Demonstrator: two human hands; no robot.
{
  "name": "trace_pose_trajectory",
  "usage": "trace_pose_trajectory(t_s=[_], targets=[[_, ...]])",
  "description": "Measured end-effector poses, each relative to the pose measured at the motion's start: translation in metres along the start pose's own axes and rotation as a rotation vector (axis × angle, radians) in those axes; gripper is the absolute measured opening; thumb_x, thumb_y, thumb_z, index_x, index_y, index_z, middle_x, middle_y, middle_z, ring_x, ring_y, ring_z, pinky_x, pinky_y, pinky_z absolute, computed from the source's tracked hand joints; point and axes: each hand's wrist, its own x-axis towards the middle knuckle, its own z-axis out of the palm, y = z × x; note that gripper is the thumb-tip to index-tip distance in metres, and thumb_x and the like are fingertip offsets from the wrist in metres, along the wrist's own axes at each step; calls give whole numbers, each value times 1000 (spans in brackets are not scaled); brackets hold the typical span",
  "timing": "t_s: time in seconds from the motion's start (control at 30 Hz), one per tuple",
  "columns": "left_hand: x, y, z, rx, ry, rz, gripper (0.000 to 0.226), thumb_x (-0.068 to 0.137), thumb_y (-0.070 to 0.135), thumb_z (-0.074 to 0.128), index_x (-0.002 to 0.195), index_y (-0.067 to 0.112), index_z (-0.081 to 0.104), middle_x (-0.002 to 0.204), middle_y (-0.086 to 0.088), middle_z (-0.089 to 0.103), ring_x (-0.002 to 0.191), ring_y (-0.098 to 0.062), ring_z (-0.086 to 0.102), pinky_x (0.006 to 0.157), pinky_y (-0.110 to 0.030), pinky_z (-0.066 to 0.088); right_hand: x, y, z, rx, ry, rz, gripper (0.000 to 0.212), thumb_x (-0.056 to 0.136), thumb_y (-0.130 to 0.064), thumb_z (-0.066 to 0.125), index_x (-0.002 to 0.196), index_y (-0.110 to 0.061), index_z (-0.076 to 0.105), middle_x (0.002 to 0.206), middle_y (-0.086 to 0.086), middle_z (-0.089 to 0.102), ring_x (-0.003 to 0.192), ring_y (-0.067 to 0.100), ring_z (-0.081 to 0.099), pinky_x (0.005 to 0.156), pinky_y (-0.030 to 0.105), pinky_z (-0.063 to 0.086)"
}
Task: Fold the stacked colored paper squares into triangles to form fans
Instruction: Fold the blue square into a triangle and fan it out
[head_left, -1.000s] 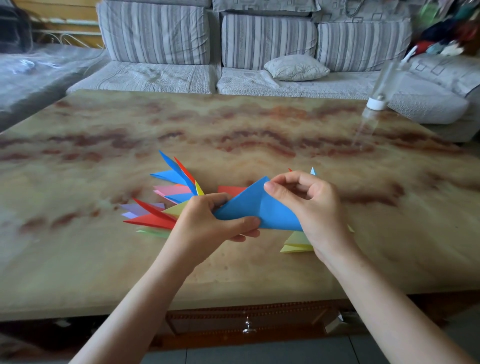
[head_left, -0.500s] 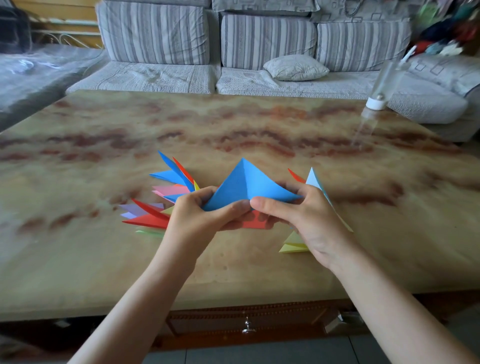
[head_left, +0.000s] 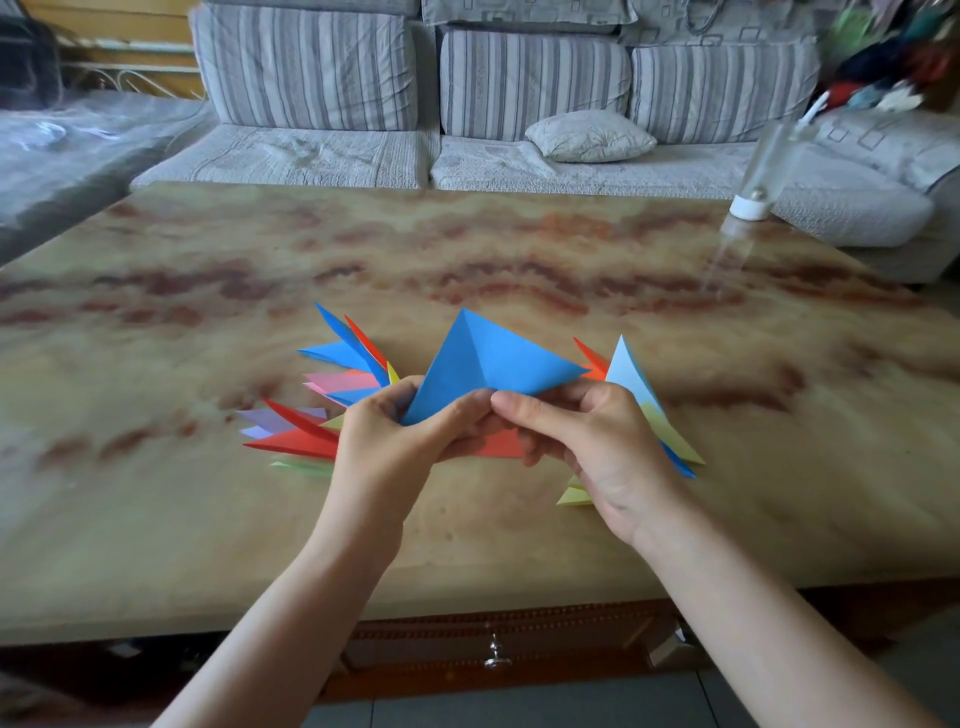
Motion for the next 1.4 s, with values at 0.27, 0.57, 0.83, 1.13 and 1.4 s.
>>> trace_pose_trajectory(t_s=[0.27, 0.57, 0.83, 1.13, 1.4], targets=[[0, -1, 2, 56, 54, 43, 18, 74, 16, 76, 84, 2, 70, 76, -9, 73, 73, -16, 68, 75, -28, 56, 0, -2, -1, 12, 6, 23, 33, 59, -30, 76, 74, -2, 71, 75, 23, 58, 50, 12, 50, 54, 22, 43], [1, 3, 1, -11, 60, 57, 14, 74, 12, 75, 83, 2, 69, 70, -5, 72, 71, -14, 69, 78, -28, 58, -2, -7, 0, 92, -43, 10, 20, 73, -31, 67, 66, -14, 75, 84, 23, 65, 48, 13, 46, 57, 22, 42], [1, 4, 3, -53, 58, 61, 8, 76, 7, 72, 76, 2, 66, 58, 3, 68, 59, -5, 66, 68, -18, 56, -1, -9, -1, 179, 107, -15, 18, 73, -24, 69, 58, -14, 72, 67, 7, 67, 42, 9, 42, 51, 16, 39], [6, 7, -13, -96, 152, 70, 8, 78, 6, 72, 73, 4, 66, 63, -1, 70, 65, -11, 68, 65, -16, 54, 8, -18, -17, 377, 251, -29, 13, 89, -6, 58, 81, -2, 68, 61, 3, 67, 39, 4, 42, 39, 13, 33], [2, 6, -8, -101, 121, 57, 8, 77, 9, 72, 77, 2, 67, 59, 2, 68, 60, -5, 66, 62, -14, 53, 1, -15, -10, 270, 107, -17, 30, 73, -33, 69, 87, -7, 68, 75, 5, 64, 52, 10, 50, 45, 20, 43]])
